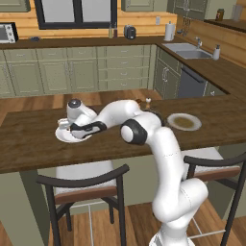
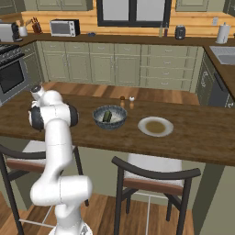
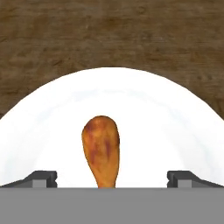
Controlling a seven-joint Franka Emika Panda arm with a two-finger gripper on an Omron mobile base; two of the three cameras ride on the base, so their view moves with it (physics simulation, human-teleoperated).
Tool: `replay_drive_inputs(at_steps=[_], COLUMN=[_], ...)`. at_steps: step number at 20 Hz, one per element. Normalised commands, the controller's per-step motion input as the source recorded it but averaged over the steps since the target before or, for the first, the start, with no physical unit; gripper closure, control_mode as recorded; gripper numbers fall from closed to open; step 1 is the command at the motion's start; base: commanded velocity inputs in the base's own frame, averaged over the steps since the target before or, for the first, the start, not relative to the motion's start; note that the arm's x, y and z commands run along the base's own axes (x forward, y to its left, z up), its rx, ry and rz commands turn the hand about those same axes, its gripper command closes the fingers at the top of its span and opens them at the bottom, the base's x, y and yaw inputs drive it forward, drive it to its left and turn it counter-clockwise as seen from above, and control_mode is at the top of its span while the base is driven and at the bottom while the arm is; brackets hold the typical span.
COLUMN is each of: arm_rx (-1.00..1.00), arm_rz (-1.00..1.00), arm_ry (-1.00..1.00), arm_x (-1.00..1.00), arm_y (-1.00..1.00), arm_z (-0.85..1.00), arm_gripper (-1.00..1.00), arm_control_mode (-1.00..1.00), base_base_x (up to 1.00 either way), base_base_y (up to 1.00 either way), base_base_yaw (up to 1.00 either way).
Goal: Pick the chicken drumstick and cucumber from their plates and place them in the bowl. Then put the bowl in the fridge.
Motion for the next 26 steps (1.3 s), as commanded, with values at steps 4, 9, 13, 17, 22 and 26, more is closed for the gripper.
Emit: replay_drive_inputs(at_steps=[4, 9, 13, 17, 22, 26], arm_rx=[0.0, 0.0, 0.0, -0.04, -0.02, 0.0], arm_rz=[0.0, 0.0, 0.0, 0.0, 0.0, 0.0], arm_ry=[0.07, 0.06, 0.06, 0.03, 0.02, 0.02], arm_x=[0.28, 0.33, 0.32, 0.17, -0.21, -0.27], arm_y=[0.0, 0.0, 0.02, 0.11, -0.11, -0.18], arm_z=[-0.33, -0.27, -0.21, -0.18, -0.4, -0.3], arm_gripper=[-1.0, -1.0, -1.0, 1.0, 1.0, 1.0], arm_control_mode=[-1.0, -1.0, -1.0, -1.0, -1.0, -1.0], base_base_x=[0.0, 0.0, 0.0, 0.0, 0.0, 0.0], base_base_y=[0.0, 0.0, 0.0, 0.0, 0.0, 0.0], base_base_yaw=[0.0, 0.0, 0.0, 0.0, 0.0, 0.0])
